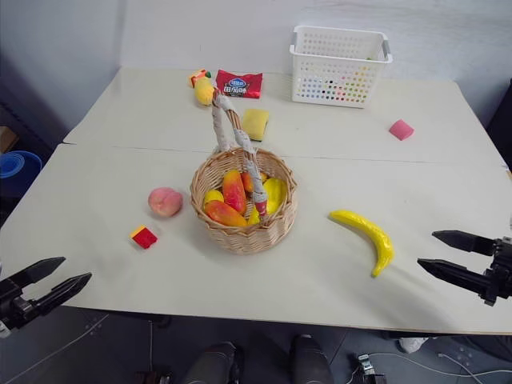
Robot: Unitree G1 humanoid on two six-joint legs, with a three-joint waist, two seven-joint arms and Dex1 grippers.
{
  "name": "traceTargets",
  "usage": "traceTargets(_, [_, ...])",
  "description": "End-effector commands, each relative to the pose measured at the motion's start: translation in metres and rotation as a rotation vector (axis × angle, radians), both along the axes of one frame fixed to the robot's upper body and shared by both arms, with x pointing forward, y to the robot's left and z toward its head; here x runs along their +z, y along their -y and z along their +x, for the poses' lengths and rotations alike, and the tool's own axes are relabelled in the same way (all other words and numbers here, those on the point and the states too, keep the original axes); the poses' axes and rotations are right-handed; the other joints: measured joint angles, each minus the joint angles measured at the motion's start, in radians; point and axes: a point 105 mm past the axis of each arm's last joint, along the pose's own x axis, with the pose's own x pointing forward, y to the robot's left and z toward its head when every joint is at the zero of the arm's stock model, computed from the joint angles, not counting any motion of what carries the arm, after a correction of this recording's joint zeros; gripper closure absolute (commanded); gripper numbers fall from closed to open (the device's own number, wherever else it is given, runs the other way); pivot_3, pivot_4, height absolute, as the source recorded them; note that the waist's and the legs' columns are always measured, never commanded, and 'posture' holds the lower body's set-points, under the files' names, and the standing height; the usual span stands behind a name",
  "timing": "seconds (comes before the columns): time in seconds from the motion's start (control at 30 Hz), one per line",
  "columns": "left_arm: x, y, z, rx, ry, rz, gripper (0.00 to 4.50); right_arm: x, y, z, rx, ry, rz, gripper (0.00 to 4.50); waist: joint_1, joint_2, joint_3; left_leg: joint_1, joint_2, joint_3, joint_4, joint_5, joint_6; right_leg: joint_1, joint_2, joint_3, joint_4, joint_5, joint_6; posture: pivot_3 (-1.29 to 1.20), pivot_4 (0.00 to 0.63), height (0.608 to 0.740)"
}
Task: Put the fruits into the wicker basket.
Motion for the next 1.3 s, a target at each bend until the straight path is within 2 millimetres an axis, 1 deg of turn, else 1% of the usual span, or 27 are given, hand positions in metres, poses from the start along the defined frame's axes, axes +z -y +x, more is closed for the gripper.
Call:
traceTargets(0.03, [0.001,0.003,0.002,-0.019,0.007,0.066,0.01,0.012,-0.008,0.000,0.023,0.036,-0.006,0.00,0.000,0.000,0.000,0.000,0.000,0.000,0.000,0.000,0.000,0.000,0.000,0.000,0.000,0.000,0.000,0.00,0.150,0.740])
traceTargets(0.17, [0.002,0.003,0.008,-0.002,0.010,0.061,0.01,0.013,-0.010,0.001,0.017,0.042,-0.012,0.00,0.000,0.000,0.000,0.000,0.000,0.000,0.000,0.000,0.000,0.000,0.000,0.000,0.000,0.000,0.000,0.00,0.150,0.740])
traceTargets(0.5, [0.006,0.004,0.010,-0.006,0.032,0.076,0.01,0.014,-0.017,0.001,0.010,0.045,-0.025,0.00,0.000,0.000,0.000,0.000,0.000,0.000,0.000,0.000,0.000,0.000,0.000,0.000,0.000,0.000,0.000,0.00,0.150,0.740])
traceTargets(0.6, [0.011,0.006,0.018,0.002,0.072,0.060,0.01,0.011,-0.017,0.008,-0.019,0.058,-0.080,0.00,0.000,0.000,0.000,0.000,0.000,0.000,0.000,0.000,0.000,0.000,0.000,0.000,0.000,0.000,0.000,0.00,0.150,0.740])
traceTargets(0.67, [0.016,0.010,0.025,-0.005,0.099,0.053,0.01,0.013,-0.018,0.012,-0.025,0.077,-0.100,0.00,0.000,0.000,0.000,0.000,0.000,0.000,0.000,0.000,0.000,0.000,0.000,0.000,0.001,0.000,0.000,0.00,0.150,0.740])
traceTargets(0.7, [0.018,0.014,0.028,-0.019,0.109,0.054,0.01,0.018,-0.023,0.012,-0.010,0.091,-0.093,0.00,0.000,0.000,0.000,0.000,0.000,0.000,0.000,0.000,0.000,0.000,0.000,0.000,0.001,0.000,0.000,0.00,0.150,0.740])
traceTargets(0.77, [0.018,0.023,0.036,-0.050,0.112,0.066,0.01,0.033,-0.041,0.012,0.050,0.119,-0.047,0.00,0.000,0.000,0.000,0.000,0.000,0.000,0.000,0.000,-0.001,0.000,0.000,0.000,0.001,0.000,0.001,0.00,0.150,0.740])
traceTargets(0.8, [0.018,0.026,0.039,-0.059,0.110,0.070,0.01,0.037,-0.047,0.011,0.071,0.125,-0.037,0.00,0.000,0.001,0.000,0.000,0.000,0.000,0.000,0.000,-0.001,0.000,0.000,0.000,0.001,0.001,0.001,0.00,0.150,0.740])
traceTargets(0.9, [0.015,0.037,0.053,-0.123,0.113,0.105,0.01,0.051,-0.085,-0.002,0.248,0.131,-0.025,0.00,0.000,0.001,0.000,0.000,0.000,0.000,0.000,0.001,-0.002,-0.001,0.001,-0.001,0.002,0.001,0.001,0.00,0.150,0.740])
traceTargets(0.93, [0.014,0.039,0.056,-0.137,0.114,0.112,0.01,0.053,-0.094,-0.005,0.285,0.136,-0.027,0.00,0.000,0.001,0.000,-0.001,0.000,-0.001,0.000,0.001,-0.002,-0.001,0.002,-0.001,0.002,0.001,0.001,0.00,0.150,0.740])
traceTargets(1.07, [-0.004,0.051,0.082,-0.215,0.074,0.197,0.01,0.068,-0.148,-0.027,0.556,0.197,-0.044,0.00,0.000,0.001,0.000,0.000,0.000,-0.001,0.001,0.001,-0.002,-0.001,0.002,-0.001,0.002,0.001,0.001,0.00,0.150,0.740])
traceTargets(1.1, [-0.008,0.052,0.088,-0.229,0.064,0.220,0.01,0.072,-0.157,-0.032,0.611,0.205,-0.041,0.00,0.000,0.001,0.000,0.000,0.000,0.000,0.001,0.001,-0.002,-0.001,0.002,-0.001,0.003,0.001,0.001,0.00,0.150,0.740])
traceTargets(1.17, [-0.013,0.053,0.097,-0.248,0.057,0.247,0.01,0.077,-0.167,-0.038,0.685,0.214,-0.046,0.00,0.000,0.001,0.001,-0.001,0.000,-0.001,0.001,0.001,-0.002,-0.001,0.002,-0.002,0.002,0.001,0.001,0.00,0.150,0.740])
traceTargets(1.3, [-0.015,0.058,0.109,-0.269,0.063,0.239,0.01,0.082,-0.176,-0.043,0.749,0.226,-0.068,0.00,0.001,0.000,0.001,-0.004,0.000,-0.001,0.001,0.003,-0.005,-0.002,0.002,-0.002,-0.001,0.001,0.002,0.00,0.150,0.740])
